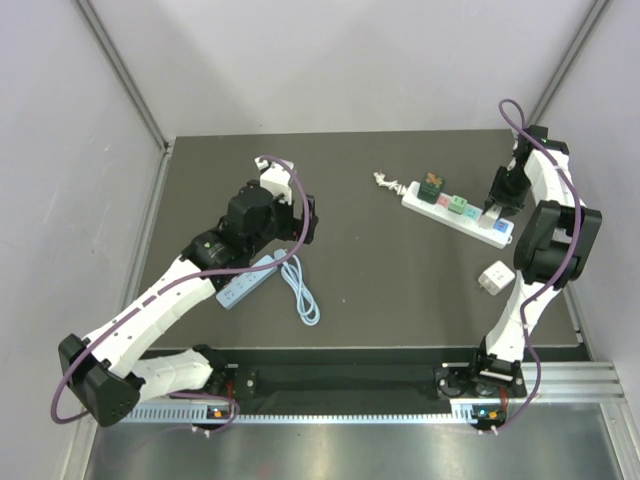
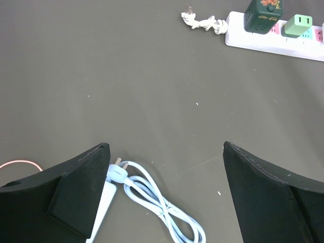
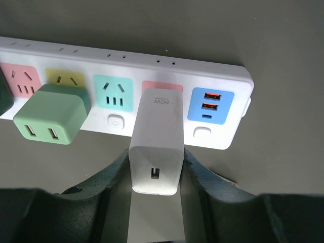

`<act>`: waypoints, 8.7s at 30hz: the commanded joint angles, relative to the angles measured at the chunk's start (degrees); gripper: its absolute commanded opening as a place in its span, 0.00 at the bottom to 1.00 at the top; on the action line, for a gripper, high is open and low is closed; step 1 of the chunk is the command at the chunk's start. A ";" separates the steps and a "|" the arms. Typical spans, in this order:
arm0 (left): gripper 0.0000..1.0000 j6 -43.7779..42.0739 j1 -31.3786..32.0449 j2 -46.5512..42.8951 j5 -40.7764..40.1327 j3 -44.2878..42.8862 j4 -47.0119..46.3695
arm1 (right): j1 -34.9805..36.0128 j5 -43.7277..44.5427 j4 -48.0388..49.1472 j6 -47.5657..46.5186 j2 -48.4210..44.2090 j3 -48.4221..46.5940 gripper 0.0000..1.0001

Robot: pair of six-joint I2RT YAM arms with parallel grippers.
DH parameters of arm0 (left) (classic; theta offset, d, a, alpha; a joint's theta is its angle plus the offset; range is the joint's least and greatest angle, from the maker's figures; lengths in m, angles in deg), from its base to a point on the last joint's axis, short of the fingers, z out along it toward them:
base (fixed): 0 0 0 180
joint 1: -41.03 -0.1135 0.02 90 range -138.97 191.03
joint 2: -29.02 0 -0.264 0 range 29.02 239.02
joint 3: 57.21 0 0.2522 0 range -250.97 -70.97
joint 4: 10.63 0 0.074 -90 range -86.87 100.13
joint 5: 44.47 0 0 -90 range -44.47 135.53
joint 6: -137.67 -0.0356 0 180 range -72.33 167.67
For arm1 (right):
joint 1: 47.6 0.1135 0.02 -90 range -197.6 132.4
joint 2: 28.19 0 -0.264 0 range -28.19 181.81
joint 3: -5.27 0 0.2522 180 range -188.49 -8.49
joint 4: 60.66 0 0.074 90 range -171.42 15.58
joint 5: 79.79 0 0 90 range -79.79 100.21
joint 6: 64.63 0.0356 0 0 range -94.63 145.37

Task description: Insert the plug

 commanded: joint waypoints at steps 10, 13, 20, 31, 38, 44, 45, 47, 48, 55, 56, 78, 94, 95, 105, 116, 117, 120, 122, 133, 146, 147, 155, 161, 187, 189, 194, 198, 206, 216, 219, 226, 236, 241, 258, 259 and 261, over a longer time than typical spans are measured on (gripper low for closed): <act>0.97 -1.24 0.22 -2.92 -2.36 0.76 -3.99 | 2.41 -0.91 5.86 1.85 0.73 5.76 0.00; 0.97 -1.15 0.22 -2.57 -2.36 0.67 -4.08 | 2.86 1.01 5.78 2.20 1.87 4.45 0.00; 0.97 -1.42 0.22 -2.57 -2.79 0.76 -4.16 | 3.30 0.85 0.95 0.63 2.50 -2.50 0.00; 0.96 1.65 0.22 -2.57 -2.01 0.59 -4.17 | 5.22 0.06 -1.26 -3.33 -7.86 0.65 0.00; 0.87 8.23 -1.35 -0.03 17.17 -4.07 -1.88 | 11.90 -11.43 1.81 -7.80 -19.89 6.01 0.00; 0.82 13.87 -8.29 -0.20 36.82 -9.61 -4.51 | 26.66 -32.70 16.04 -10.98 -39.58 23.75 0.00; 0.82 13.70 -9.09 -0.20 39.98 -10.22 -4.78 | 28.42 -35.42 17.97 -10.37 -41.08 27.08 0.00; 0.82 12.04 -10.50 0.76 42.28 -12.50 -4.09 | 33.43 -40.80 22.29 -9.40 -44.52 29.30 0.00; 0.81 11.51 -10.77 1.38 43.60 -13.47 -3.47 | 34.92 -42.03 22.99 -9.14 -45.40 30.18 0.00; 0.78 15.79 -10.77 5.78 72.39 -11.56 -15.04 | 43.02 -49.94 29.33 -4.92 -49.88 30.89 0.00; 0.78 18.33 -10.86 5.87 73.83 -10.85 -17.41 | 43.37 -50.56 30.46 -4.48 -50.24 30.98 0.00; 0.05 22.83 -3.65 9.30 73.67 -6.72 -28.59 | 44.25 -56.28 44.09 6.33 -54.99 32.74 0.00; 0.00 47.27 -3.56 6.04 60.14 3.40 -54.79 | 44.17 -44.06 69.58 28.84 -59.82 44.43 0.45; 0.00 47.27 -3.47 5.96 59.87 3.48 -54.88 | 44.17 -44.15 69.50 28.84 -59.91 44.34 0.36; 0.82 44.48 -3.65 5.96 58.56 2.87 -49.29 | 44.08 -42.66 65.56 24.71 -62.37 44.61 0.00; 0.99 16.70 -5.67 8.67 26.43 -11.98 -5.78 | 32.40 -17.03 16.17 -0.15 -53.87 30.56 0.00; 0.98 13.64 -5.67 9.20 24.56 -12.51 -3.75 | 31.08 -9.33 12.93 -1.21 -52.19 28.80 0.00; 0.98 9.24 -5.67 9.65 21.30 -12.52 1.10 | 25.64 4.17 4.91 -2.98 -44.37 22.03 0.00; 0.98 7.64 -5.67 8.68 19.71 -11.46 2.86 | 21.43 5.42 2.54 -4.21 -38.85 18.35 0.00; 0.99 -0.98 -5.23 1.15 10.83 -1.30 3.41 | 10.17 14.13 -5.30 -4.48 -11.24 -3.81 0.00; 0.99 -3.09 -5.23 -3.19 7.31 3.48 1.81 | 4.44 7.72 -8.11 -5.27 3.01 -13.75 0.00; 0.98 -3.09 -5.23 -3.36 7.31 3.57 1.64 | 4.27 7.71 -8.20 -5.18 3.37 -13.93 0.00; 0.99 -3.18 -5.23 -3.80 6.61 3.66 1.72 | 4.18 7.09 -8.46 -4.65 3.99 -13.76 0.00; 0.99 -3.26 -5.23 -4.68 5.91 4.01 1.55 | 4.35 7.18 -7.94 -4.56 4.34 -12.35 0.00; 0.99 -3.70 -4.88 -5.12 4.41 4.01 1.81 | 4.18 8.58 -6.44 -3.95 9.08 -13.93 0.00; 0.99 -3.70 -4.88 -5.03 4.32 4.01 1.81 | 4.18 9.02 -6.53 -3.86 9.35 -14.28 0.00; 0.99 -3.79 -4.88 -5.12 4.06 4.01 1.81 | 4.18 8.76 -6.44 -3.95 10.14 -14.37 0.00; 0.99 -3.79 -4.79 -5.38 3.89 4.10 1.90 | 4.09 8.15 -6.27 -4.12 10.84 -14.28 0.00; 0.99 -3.79 -4.70 -5.38 3.88 3.92 1.81 | 4.18 9.02 -6.00 -3.77 11.28 -12.44 0.00; 0.99 -3.79 -4.62 -5.38 3.36 4.01 1.81 | 4.44 9.20 -5.48 -3.95 13.39 -9.28 0.00; 0.99 -3.79 -4.79 -5.47 3.27 4.01 1.90 | 4.27 9.20 -3.37 -3.95 12.95 -5.94 0.00; 0.99 -3.97 -4.70 -5.73 3.01 4.01 1.90 | 4.26 9.20 -2.05 -3.77 14.36 -4.00 0.00; 0.99 -4.14 -4.70 -6.08 2.30 4.10 1.90 | 3.91 8.59 -1.17 -3.95 15.33 -3.20 0.00; 0.99 -4.14 -4.62 -7.05 2.21 4.10 2.08 | 4.00 9.20 -3.27 -3.07 13.13 -8.55 0.11; 0.99 -3.53 -4.53 -6.52 0.37 4.88 1.02 | 4.53 11.04 -5.30 -1.67 -0.57 -20.09 0.77; 0.99 -3.70 -4.44 -6.53 0.28 4.89 0.93 | 4.62 11.65 -5.04 -1.14 -1.80 -17.65 0.78; 0.99 -3.97 -4.44 -6.35 -0.07 4.89 1.02 | 4.53 12.54 -3.81 0.79 -6.45 -13.51 0.82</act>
